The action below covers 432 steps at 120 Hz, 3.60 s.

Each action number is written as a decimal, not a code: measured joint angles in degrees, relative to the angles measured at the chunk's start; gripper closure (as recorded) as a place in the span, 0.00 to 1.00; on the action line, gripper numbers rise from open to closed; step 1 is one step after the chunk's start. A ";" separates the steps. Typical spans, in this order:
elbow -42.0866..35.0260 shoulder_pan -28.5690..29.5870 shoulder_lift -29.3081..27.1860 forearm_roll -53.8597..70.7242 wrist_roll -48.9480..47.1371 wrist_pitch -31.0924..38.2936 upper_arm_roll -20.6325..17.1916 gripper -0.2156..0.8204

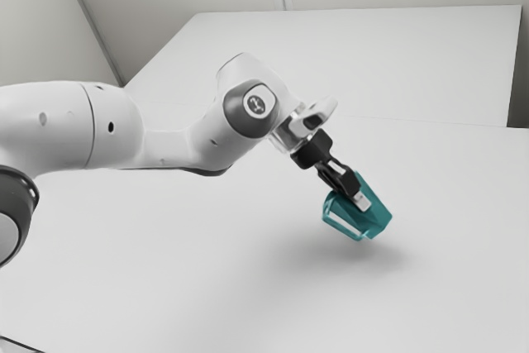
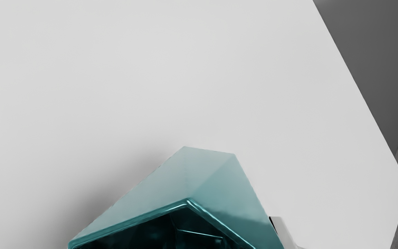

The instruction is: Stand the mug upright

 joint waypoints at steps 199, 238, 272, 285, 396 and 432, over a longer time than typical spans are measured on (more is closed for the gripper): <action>-19.53 25.57 -19.42 50.82 -41.14 -4.22 -10.42 0.94; -23.38 26.18 -19.42 54.32 -45.26 5.14 -10.38 0.94; -25.46 26.18 -19.13 55.28 -48.25 9.20 -10.38 0.94; -25.61 26.31 -18.51 55.32 -49.13 9.76 -10.38 0.94; -25.47 25.70 -23.79 53.99 -51.96 10.78 -10.55 0.30; -16.16 25.66 -24.12 51.92 -51.89 -1.70 -11.13 0.24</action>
